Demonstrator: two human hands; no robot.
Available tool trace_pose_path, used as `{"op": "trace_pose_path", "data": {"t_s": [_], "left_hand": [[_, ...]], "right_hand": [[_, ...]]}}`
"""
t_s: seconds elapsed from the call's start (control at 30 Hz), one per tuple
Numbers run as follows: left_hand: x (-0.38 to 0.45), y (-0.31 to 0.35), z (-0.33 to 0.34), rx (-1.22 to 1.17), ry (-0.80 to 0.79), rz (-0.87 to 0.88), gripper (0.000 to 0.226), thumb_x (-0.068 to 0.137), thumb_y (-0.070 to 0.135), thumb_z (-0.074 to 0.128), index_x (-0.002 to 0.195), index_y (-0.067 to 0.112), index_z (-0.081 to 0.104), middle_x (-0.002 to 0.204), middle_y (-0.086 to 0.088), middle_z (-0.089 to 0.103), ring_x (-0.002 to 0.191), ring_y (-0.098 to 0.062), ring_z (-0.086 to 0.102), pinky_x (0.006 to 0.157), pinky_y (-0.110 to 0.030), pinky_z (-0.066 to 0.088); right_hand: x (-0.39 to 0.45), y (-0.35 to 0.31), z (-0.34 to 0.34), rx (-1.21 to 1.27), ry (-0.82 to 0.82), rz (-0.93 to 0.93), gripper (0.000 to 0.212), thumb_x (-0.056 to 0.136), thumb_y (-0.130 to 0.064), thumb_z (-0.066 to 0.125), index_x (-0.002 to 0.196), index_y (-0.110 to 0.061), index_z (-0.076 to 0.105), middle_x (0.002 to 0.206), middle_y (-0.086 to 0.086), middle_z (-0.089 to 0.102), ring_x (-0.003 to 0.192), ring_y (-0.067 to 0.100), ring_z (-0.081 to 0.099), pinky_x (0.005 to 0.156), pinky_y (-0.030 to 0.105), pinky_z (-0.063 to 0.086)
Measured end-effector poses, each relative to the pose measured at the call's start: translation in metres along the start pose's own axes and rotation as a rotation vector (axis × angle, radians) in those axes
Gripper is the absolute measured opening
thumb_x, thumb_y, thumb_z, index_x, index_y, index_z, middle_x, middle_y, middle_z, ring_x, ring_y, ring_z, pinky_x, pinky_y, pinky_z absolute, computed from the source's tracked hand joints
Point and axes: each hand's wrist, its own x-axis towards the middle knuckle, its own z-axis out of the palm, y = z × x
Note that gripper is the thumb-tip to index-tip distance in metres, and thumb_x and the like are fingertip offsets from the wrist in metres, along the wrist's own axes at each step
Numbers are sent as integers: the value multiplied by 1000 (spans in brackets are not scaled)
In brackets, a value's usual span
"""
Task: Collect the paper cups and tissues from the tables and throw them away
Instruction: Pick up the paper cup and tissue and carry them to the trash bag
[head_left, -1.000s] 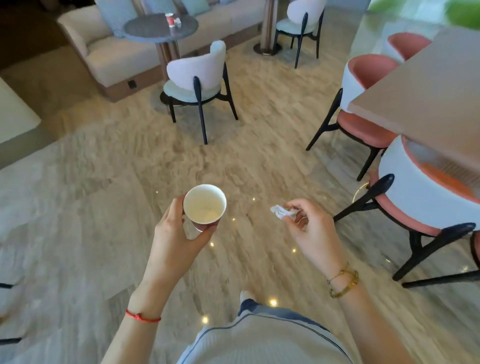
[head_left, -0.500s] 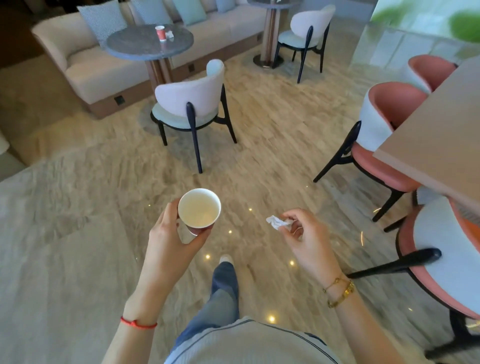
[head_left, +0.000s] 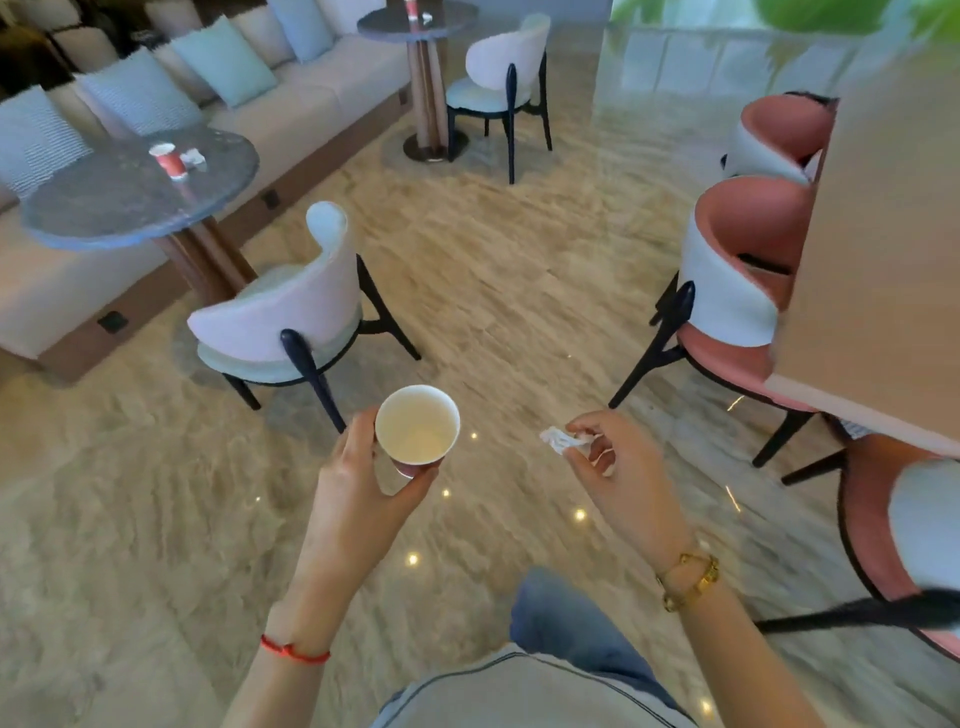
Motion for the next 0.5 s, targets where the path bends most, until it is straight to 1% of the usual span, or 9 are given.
{"op": "trace_pose_path", "data": {"t_s": [0.07, 0.13, 0.23, 0.3, 0.33, 0.37, 0.43, 0.47, 0.5], "left_hand": [[46, -7, 17, -7, -26, 14, 64, 68, 33, 86, 122, 21, 52, 103, 17, 56, 91, -9, 60, 70, -7, 41], [95, -13, 38, -19, -57, 33, 64, 68, 33, 86, 122, 20, 52, 106, 13, 59, 93, -10, 61, 71, -11, 44], [171, -13, 71, -43, -63, 62, 66, 69, 36, 84, 123, 20, 51, 111, 7, 62, 97, -11, 61, 74, -12, 46], [227, -7, 95, -81, -67, 82, 68, 69, 36, 84, 126, 21, 51, 113, 6, 63, 99, -12, 61, 78, -22, 52], [251, -4, 104, -91, -68, 90, 68, 69, 37, 85, 125, 22, 51, 113, 7, 63, 99, -13, 62, 79, -24, 53], [282, 1, 115, -95, -69, 98, 67, 69, 39, 85, 125, 25, 51, 112, 10, 63, 99, -11, 62, 79, -21, 52], [337, 10, 133, -101, -85, 114, 65, 69, 43, 84, 123, 33, 49, 109, 17, 63, 97, -6, 62, 75, -7, 46], [367, 14, 143, -103, -93, 124, 65, 69, 43, 84, 123, 35, 48, 107, 19, 63, 96, -5, 62, 74, -5, 45], [394, 19, 151, -105, -99, 133, 64, 69, 42, 84, 122, 35, 48, 106, 19, 62, 95, -4, 62, 73, -7, 47]], "right_hand": [[37, 13, 5, -26, 19, 49, 22, 81, -10, 71, 99, -21, 63, 92, -5, 60, 70, 5, 55, 66, 5, 42], [77, 29, 10, -20, 26, 82, 22, 82, -10, 70, 99, -23, 62, 92, -7, 60, 75, 4, 55, 66, 5, 41], [146, 52, 11, -8, 47, 94, 23, 81, -9, 70, 98, -22, 62, 92, -6, 60, 75, 4, 56, 65, 7, 43], [197, 66, 8, -11, 76, 100, 24, 81, -8, 70, 98, -23, 62, 91, -7, 60, 79, 2, 55, 67, 6, 43], [221, 71, 5, -14, 86, 99, 24, 81, -9, 70, 98, -23, 61, 91, -7, 59, 79, 1, 55, 67, 5, 42], [251, 77, 1, -21, 96, 96, 24, 82, -9, 70, 97, -24, 61, 91, -7, 59, 78, 2, 56, 66, 4, 42], [307, 88, -7, -31, 113, 97, 21, 83, -10, 70, 98, -22, 61, 92, -4, 60, 71, 4, 56, 65, 5, 41], [338, 94, -12, -34, 126, 99, 20, 83, -10, 69, 99, -20, 62, 93, -3, 61, 70, 4, 55, 65, 6, 42], [366, 99, -17, -37, 136, 100, 20, 83, -10, 69, 100, -18, 63, 94, -1, 62, 71, 4, 56, 65, 7, 43]]}}
